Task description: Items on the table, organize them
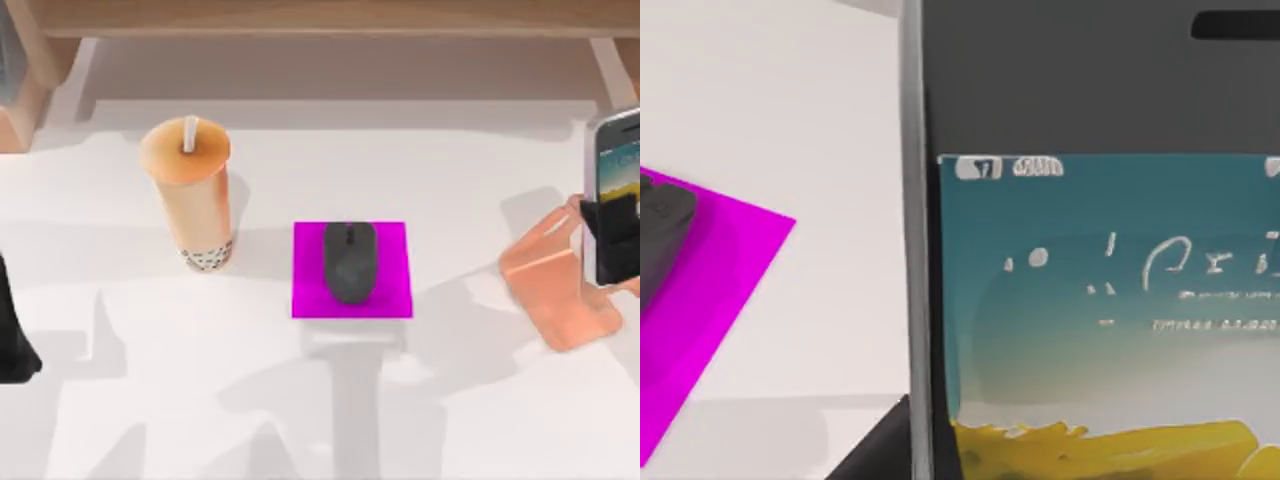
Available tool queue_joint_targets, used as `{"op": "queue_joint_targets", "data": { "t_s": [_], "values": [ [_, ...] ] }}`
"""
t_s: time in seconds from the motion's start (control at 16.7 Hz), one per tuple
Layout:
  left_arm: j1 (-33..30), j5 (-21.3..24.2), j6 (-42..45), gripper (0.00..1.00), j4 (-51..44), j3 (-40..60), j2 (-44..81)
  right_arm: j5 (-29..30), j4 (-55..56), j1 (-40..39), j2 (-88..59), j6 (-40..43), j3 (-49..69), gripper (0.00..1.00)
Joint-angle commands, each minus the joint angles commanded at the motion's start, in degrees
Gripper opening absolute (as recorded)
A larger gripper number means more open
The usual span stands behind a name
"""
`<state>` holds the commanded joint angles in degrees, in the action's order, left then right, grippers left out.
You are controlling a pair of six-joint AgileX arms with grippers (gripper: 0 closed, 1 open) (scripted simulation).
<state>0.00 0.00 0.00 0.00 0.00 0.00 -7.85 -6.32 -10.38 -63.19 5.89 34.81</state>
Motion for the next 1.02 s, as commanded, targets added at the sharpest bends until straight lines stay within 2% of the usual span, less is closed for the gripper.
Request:
{"op": "queue_joint_targets", "data": {
  "t_s": [0.6,1.02],
  "values": [
    [0.0,0.0,0.0,1.0,0.0,0.0,0.0,0.0,0.0,0.0,0.0,0.0,0.0,0.98],
    [0.0,0.0,0.0,1.0,0.0,0.0,0.0,0.0,0.0,0.0,0.0,0.0,0.0,1.0]
  ]
}}
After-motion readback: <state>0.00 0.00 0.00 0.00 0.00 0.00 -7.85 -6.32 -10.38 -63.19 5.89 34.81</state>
